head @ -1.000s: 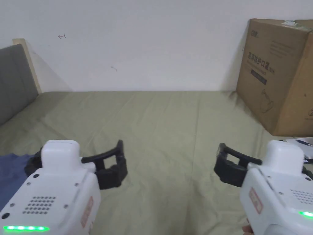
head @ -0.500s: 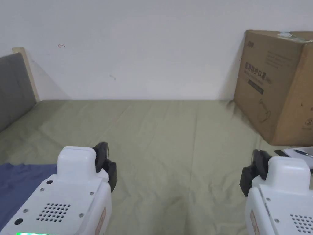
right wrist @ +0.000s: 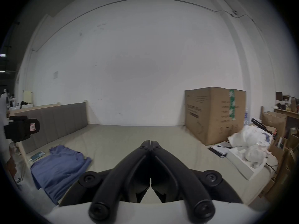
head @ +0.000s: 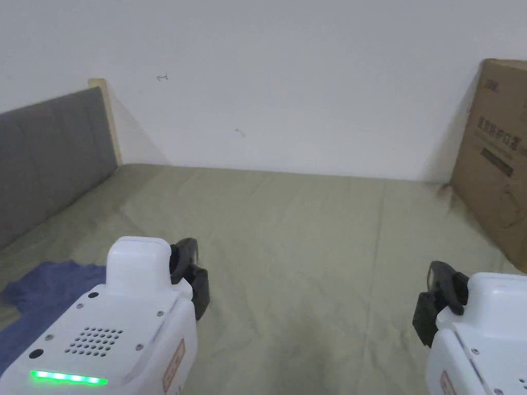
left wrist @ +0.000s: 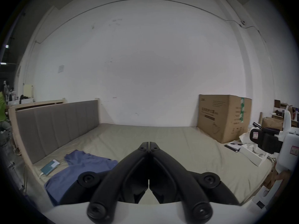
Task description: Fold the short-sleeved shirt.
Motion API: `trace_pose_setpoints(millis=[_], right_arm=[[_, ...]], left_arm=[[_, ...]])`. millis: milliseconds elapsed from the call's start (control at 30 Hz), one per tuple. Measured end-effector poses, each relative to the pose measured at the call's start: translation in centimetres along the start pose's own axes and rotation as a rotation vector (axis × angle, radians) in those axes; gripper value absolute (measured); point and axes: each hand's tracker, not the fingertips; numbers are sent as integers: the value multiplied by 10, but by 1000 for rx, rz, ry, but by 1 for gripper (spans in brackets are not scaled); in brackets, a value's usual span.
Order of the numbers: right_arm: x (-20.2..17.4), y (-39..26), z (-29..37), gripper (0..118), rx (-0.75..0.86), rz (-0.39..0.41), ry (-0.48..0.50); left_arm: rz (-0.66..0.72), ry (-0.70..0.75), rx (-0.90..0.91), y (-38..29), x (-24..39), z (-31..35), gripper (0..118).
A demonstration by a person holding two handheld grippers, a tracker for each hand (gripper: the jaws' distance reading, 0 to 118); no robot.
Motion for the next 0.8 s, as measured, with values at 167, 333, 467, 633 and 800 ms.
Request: trace_pose_setpoints(millis=[167, 333, 467, 633, 800], right_arm=[[-55, 2, -19, 0, -19, 3, 205], [-117, -2, -30, 0, -52, 39, 414], [-154, -11, -38, 0, -87, 79, 509], [-184, -27, -53, 0, -148, 82, 569], [-196, -49, -74, 0, -228, 113, 571]], left_arm=[[25, 155, 11, 8, -44, 24, 0], [21, 317, -12, 1, -78, 55, 0], [50, 367, -22, -4, -99, 65, 0], [58, 409, -104, -23, -121, 48, 0], [105, 363, -273, -65, -151, -10, 0]])
